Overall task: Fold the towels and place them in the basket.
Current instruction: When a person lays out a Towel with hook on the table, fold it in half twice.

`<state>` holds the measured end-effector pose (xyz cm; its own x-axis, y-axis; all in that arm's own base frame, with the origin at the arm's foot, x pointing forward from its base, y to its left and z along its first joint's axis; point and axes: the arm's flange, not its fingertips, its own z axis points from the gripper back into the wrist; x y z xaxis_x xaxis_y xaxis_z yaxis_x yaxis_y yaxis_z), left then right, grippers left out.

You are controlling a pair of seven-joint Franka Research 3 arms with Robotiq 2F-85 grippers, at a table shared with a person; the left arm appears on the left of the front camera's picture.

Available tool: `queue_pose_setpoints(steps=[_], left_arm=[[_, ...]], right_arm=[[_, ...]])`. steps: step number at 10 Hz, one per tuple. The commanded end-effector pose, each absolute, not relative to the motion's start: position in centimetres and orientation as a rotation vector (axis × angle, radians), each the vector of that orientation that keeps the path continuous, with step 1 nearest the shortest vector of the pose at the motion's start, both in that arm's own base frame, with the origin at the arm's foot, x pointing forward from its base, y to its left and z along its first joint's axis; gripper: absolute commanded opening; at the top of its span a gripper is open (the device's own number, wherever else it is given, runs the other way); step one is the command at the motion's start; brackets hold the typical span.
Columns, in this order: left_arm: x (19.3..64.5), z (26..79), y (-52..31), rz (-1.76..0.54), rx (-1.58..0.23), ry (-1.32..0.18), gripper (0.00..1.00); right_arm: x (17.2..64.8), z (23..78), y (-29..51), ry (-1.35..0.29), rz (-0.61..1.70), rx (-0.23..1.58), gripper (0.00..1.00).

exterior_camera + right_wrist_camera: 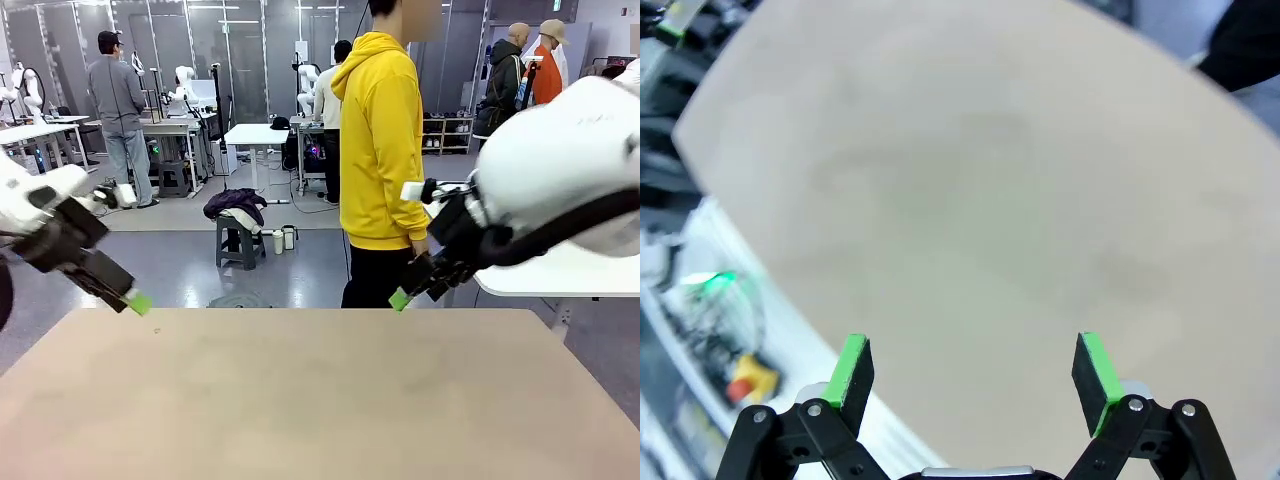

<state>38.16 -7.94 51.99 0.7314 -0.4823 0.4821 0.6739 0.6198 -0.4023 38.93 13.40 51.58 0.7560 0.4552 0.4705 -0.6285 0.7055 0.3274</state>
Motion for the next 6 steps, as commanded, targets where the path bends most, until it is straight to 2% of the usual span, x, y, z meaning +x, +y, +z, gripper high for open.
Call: queue_pose_setpoints(steps=[1, 3, 5, 6], left_arm=[[37.6, 53.0, -1.4, -0.671, -0.841, -0.304, 1.0], [35.7, 52.7, 4.9, -0.651, -1.053, -0.343, 1.0], [33.5, 51.3, 11.3, -0.573, -1.256, -0.406, 1.0], [32.5, 50.6, 13.7, -0.519, -1.299, -0.427, 1.0]], right_arm=[[39.8, 52.1, 7.2, -0.241, 0.596, 0.73, 1.0], [39.0, 51.7, 1.2, -0.223, 0.551, 0.944, 1.0], [36.9, 50.8, -5.6, -0.29, 0.492, 1.173, 1.0], [35.7, 50.3, -8.4, -0.329, 0.45, 1.242, 1.0]])
